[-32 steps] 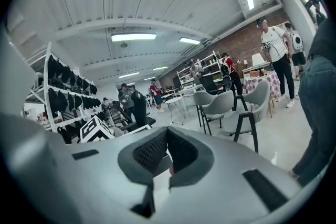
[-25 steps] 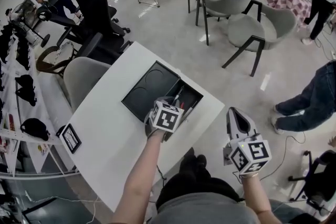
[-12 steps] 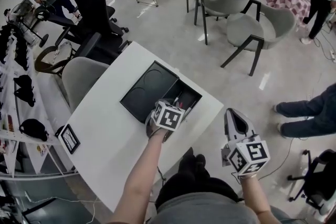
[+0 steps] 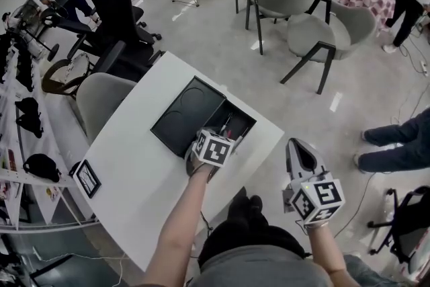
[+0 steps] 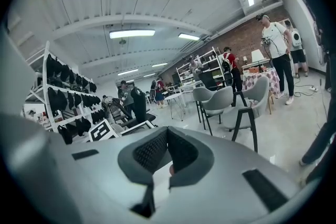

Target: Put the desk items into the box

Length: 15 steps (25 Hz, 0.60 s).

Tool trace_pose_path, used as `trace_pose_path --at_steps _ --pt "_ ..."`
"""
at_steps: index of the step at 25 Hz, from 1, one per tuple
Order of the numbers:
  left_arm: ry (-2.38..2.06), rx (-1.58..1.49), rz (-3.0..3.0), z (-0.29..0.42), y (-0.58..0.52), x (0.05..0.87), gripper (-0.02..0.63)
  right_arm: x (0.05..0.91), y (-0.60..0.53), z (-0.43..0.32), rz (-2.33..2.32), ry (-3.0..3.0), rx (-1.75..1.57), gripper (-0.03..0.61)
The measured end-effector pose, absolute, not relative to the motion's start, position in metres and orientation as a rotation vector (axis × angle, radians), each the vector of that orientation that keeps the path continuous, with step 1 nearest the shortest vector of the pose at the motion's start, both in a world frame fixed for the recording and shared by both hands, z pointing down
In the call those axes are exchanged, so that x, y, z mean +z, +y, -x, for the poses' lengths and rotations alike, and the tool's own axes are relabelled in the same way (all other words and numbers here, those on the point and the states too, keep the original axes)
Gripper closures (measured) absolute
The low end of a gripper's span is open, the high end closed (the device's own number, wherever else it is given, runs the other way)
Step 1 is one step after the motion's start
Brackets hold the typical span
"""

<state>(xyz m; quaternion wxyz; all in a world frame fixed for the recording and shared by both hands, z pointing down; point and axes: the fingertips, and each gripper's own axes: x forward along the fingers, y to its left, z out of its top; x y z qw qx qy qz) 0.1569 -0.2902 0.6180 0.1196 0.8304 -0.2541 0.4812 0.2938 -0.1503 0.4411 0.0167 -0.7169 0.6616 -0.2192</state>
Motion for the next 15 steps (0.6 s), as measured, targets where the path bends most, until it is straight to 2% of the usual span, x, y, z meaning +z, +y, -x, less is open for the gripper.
trace_pose_path --at_steps 15 --pt "-0.737 1.369 -2.407 -0.1553 -0.2888 0.6188 0.568 0.4415 -0.1525 -0.2923 2.229 2.062 -0.685 0.575"
